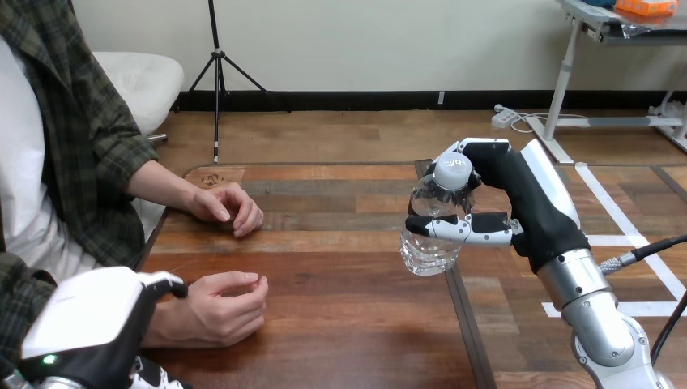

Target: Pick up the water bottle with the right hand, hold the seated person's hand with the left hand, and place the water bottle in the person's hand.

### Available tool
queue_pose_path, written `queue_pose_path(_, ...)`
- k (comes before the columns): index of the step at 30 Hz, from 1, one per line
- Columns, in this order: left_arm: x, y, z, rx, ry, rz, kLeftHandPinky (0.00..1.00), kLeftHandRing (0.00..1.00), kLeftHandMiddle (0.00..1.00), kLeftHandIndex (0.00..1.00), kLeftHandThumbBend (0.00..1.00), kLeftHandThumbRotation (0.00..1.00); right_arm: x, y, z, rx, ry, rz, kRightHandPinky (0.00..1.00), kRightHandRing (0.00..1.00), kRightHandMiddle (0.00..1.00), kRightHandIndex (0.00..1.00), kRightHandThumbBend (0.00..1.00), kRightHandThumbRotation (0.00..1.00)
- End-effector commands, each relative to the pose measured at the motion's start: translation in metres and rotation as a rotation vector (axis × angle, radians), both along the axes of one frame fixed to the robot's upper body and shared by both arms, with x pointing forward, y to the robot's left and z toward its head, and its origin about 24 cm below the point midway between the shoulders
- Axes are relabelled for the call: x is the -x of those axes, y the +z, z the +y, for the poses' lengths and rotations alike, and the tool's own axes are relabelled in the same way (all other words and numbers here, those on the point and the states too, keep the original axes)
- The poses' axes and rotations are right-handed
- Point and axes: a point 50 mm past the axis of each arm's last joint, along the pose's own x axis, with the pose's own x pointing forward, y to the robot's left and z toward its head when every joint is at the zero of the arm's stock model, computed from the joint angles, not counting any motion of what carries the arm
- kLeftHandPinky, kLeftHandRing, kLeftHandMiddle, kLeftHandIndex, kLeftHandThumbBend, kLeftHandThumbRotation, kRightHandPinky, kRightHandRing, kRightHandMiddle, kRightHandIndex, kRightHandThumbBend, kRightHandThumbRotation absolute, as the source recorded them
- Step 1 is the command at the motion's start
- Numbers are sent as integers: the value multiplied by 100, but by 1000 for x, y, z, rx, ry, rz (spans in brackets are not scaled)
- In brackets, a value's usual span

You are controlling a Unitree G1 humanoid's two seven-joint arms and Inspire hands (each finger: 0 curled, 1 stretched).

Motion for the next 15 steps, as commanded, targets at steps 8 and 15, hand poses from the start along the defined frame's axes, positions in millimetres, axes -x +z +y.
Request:
queue_pose_path(8, -19, -6, 1, -114, -20, 60, 75, 80, 81, 76, 88, 0, -7, 23, 1, -23, 10, -97, 39, 43, 46, 42, 67, 0)
queue_pose_path(15, -25, -16, 4, -172, 20, 114, 75, 80, 82, 76, 87, 0, -7, 21, 1, -23, 9, -93, 39, 43, 46, 42, 68, 0)
